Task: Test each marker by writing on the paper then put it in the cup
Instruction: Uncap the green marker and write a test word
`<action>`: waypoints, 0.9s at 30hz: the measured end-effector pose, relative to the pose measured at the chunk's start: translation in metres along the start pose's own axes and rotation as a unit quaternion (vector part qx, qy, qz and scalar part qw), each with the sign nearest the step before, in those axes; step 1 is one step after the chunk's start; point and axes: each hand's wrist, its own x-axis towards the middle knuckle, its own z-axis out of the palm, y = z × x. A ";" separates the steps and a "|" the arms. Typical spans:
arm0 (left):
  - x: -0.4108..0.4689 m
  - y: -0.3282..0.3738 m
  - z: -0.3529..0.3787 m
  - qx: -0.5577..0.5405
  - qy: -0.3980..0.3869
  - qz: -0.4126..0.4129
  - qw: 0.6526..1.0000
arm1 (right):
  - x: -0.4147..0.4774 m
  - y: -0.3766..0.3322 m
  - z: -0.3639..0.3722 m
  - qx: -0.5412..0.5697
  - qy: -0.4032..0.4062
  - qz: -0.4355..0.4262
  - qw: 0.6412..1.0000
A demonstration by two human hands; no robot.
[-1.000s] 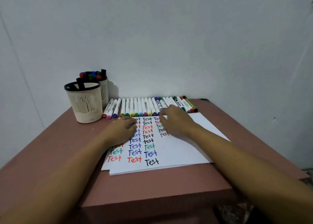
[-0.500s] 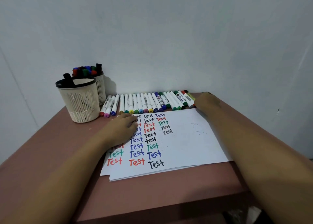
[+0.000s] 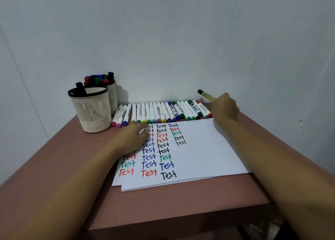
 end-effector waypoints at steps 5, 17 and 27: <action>-0.005 0.006 -0.003 -0.010 0.083 0.047 0.995 | -0.040 -0.022 -0.032 0.196 -0.097 -0.085 0.972; -0.016 0.024 -0.001 0.018 0.073 0.137 0.988 | -0.109 -0.031 -0.042 0.485 -0.250 0.100 0.832; -0.019 0.038 0.004 -0.040 0.070 0.159 0.984 | -0.117 -0.033 -0.030 0.474 -0.375 0.034 0.796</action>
